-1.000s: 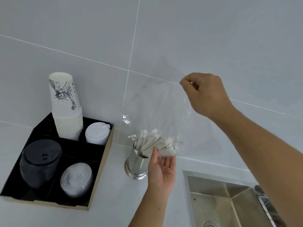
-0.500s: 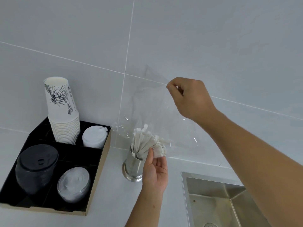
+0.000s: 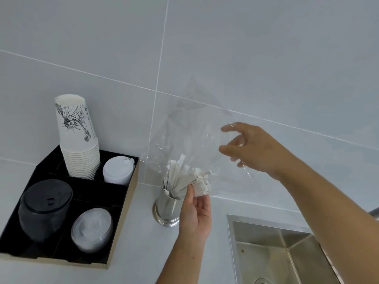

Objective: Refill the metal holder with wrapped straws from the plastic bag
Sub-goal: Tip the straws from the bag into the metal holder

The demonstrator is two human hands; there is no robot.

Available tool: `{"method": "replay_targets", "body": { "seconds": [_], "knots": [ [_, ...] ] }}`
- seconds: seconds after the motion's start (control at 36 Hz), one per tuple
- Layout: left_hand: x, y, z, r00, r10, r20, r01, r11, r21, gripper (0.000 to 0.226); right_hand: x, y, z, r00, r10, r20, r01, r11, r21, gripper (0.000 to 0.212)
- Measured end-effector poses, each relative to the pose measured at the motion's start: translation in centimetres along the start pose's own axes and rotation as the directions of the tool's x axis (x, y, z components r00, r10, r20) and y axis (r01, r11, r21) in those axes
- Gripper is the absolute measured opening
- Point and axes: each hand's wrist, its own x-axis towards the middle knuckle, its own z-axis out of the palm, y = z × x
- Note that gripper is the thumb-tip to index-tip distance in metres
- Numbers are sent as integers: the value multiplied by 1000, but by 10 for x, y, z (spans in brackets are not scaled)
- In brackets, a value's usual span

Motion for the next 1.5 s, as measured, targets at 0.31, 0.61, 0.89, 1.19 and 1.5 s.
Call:
{"method": "replay_targets", "body": {
  "seconds": [0.31, 0.61, 0.89, 1.19, 1.5],
  "knots": [
    [-1, -3, 3, 1000, 11, -13, -11, 1000, 8, 25, -12, 5, 7, 998, 68, -15, -68, 997, -45, 23],
    [0, -2, 1, 995, 14, -94, -11, 1000, 27, 23, 16, -17, 12, 990, -111, -92, 77, 947, -311, 18],
    [-10, -2, 2, 997, -4, -73, 7, 999, 50, 28, -2, -41, -29, 985, -110, -133, 96, 990, -108, 18],
    [-31, -11, 8, 998, -20, -61, 28, 990, 136, 24, -45, -47, -63, 978, -111, -179, 96, 991, -90, 21],
    [-46, -21, 12, 1000, 20, -8, -18, 981, 192, 22, -89, -42, -96, 962, -132, -238, 128, 991, -32, 23]
  ]
}}
